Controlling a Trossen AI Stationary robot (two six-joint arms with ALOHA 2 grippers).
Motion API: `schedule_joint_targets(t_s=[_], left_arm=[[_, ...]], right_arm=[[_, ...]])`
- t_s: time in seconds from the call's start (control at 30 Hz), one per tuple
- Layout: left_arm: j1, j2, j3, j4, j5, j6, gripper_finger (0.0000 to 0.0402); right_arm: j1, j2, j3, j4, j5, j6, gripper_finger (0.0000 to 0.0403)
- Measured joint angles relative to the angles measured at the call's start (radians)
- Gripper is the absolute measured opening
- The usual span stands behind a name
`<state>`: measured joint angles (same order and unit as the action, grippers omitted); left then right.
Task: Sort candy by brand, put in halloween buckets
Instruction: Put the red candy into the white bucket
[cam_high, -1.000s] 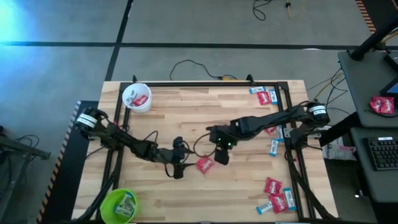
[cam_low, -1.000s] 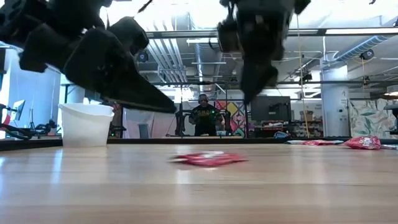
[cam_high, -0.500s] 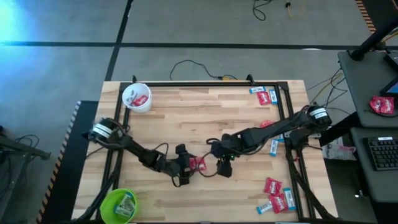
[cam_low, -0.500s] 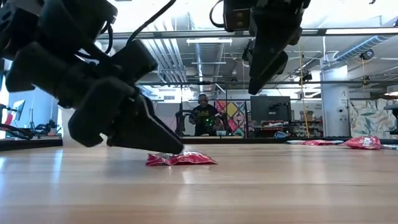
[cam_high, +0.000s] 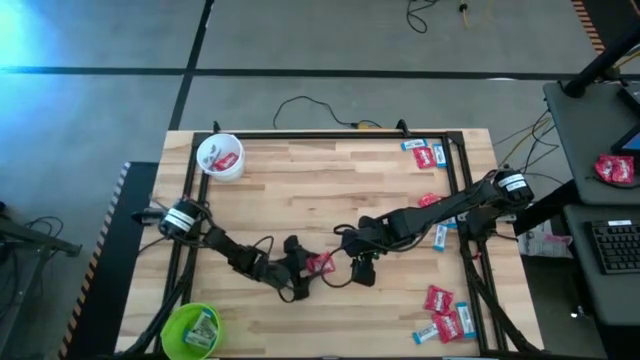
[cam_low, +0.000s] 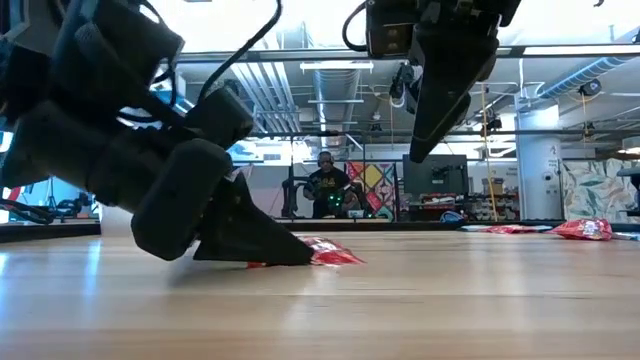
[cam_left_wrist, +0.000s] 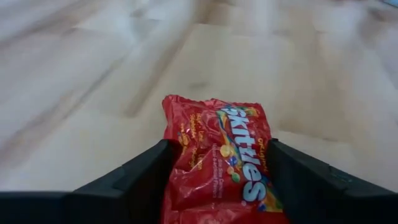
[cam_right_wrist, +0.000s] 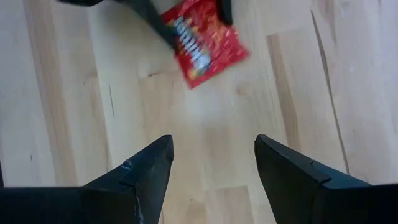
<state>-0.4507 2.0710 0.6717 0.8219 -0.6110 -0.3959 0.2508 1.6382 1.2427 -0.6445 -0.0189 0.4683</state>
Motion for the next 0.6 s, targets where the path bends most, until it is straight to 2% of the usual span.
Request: schedule_joint_targets(t_s=[0.17,0.37,0.5,0.6], left_arm=[[0.017,-0.002,-0.071,0.043,-0.114,-0.055,0.0205],[0.022,-0.044,-0.136,0.082,-0.128,-0.031,0.0149],[0.022,-0.159,-0.164,0.024,-0.12,0.087,0.0117],[0.035,-0.321,-0.18,-0.055,-0.121,0.201,0.0099]], right_arm=[[0.0,0.0,0.002,0.051,0.058,-0.035,0.0219],[0.0,0.0,0.002,0.089,0.072,-0.037,0.0219],[0.002,0.0,-0.002,0.104,0.078,-0.043,0.0219],[0.005,0.006,-0.021,0.132,0.151,-0.069,0.0219]])
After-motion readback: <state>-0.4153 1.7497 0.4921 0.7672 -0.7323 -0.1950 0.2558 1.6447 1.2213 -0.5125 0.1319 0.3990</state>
